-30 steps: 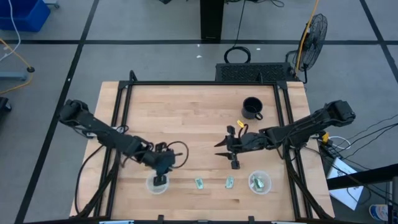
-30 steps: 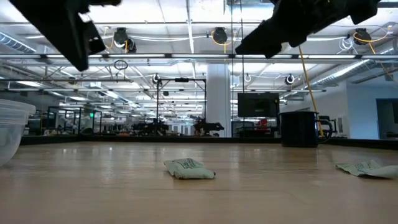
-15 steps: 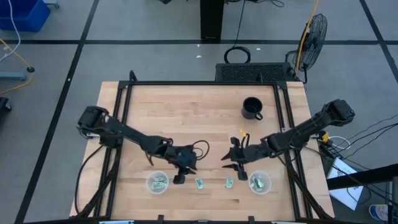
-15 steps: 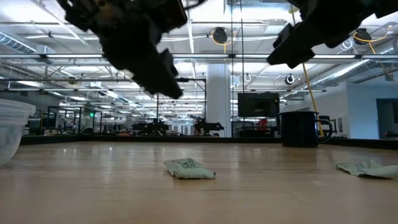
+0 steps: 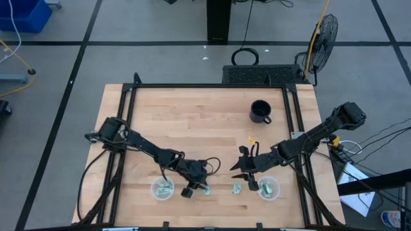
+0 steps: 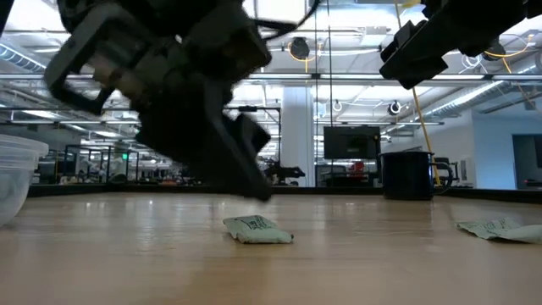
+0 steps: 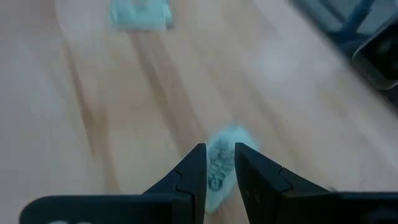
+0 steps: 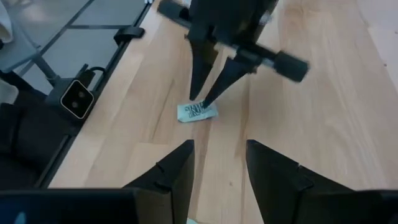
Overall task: Pick and place Stevia / Truvia into bins
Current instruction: Put the stevia packet into the left transparent container
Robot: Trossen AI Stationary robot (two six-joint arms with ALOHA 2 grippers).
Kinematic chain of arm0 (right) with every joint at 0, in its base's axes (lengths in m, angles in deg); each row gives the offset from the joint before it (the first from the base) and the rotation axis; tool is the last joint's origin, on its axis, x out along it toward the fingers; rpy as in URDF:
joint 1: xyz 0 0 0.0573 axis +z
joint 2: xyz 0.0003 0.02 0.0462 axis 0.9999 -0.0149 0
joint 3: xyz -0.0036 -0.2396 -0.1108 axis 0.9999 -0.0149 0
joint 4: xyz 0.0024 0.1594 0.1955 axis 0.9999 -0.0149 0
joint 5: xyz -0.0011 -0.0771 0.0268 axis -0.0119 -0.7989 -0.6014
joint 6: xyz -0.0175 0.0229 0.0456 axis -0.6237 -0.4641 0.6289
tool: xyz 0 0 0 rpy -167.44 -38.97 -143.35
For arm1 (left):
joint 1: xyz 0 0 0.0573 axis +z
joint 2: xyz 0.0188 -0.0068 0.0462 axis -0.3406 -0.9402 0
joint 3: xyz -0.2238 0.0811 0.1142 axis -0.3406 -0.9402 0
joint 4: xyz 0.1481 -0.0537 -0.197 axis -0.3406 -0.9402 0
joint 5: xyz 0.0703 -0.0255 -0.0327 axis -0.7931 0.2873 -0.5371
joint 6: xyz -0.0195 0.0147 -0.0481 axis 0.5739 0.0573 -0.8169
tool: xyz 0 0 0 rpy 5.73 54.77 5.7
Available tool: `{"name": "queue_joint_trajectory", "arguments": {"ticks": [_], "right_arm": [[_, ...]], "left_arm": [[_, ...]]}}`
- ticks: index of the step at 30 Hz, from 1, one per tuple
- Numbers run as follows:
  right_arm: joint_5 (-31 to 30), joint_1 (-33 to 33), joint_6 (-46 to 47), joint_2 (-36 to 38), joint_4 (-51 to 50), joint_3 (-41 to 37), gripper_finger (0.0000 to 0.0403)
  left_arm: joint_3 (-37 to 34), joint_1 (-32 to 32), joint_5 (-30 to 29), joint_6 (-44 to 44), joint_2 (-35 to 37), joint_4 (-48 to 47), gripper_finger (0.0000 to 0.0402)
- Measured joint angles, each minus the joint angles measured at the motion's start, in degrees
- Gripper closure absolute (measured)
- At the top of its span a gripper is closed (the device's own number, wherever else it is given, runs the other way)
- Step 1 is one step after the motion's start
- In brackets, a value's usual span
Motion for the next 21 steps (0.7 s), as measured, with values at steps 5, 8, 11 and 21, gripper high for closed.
{"name": "queue_joint_trajectory", "arguments": {"ticks": [5, 8, 11, 21], "right_arm": [[-0.04, 0.0, 0.0, 0.0, 0.0, 0.0, 0.0268], [-0.04, 0.0, 0.0, 0.0, 0.02, 0.0, 0.0268], [-0.04, -0.02, -0.18, 0.0, 0.01, 0.0, 0.0268], [-0.04, -0.07, -4.47, 0.0, 0.01, 0.0, 0.0268]], "left_arm": [[0.04, -1.04, -6.65, 0.34, -1.94, -0.41, 0.0314], [0.06, -1.21, -8.68, 0.53, -1.88, -0.89, 0.0314], [0.06, -1.21, -9.3, 0.87, -1.88, -1.08, 0.0314], [0.11, 1.38, -16.48, 4.53, -1.79, -4.33, 0.034]]}}
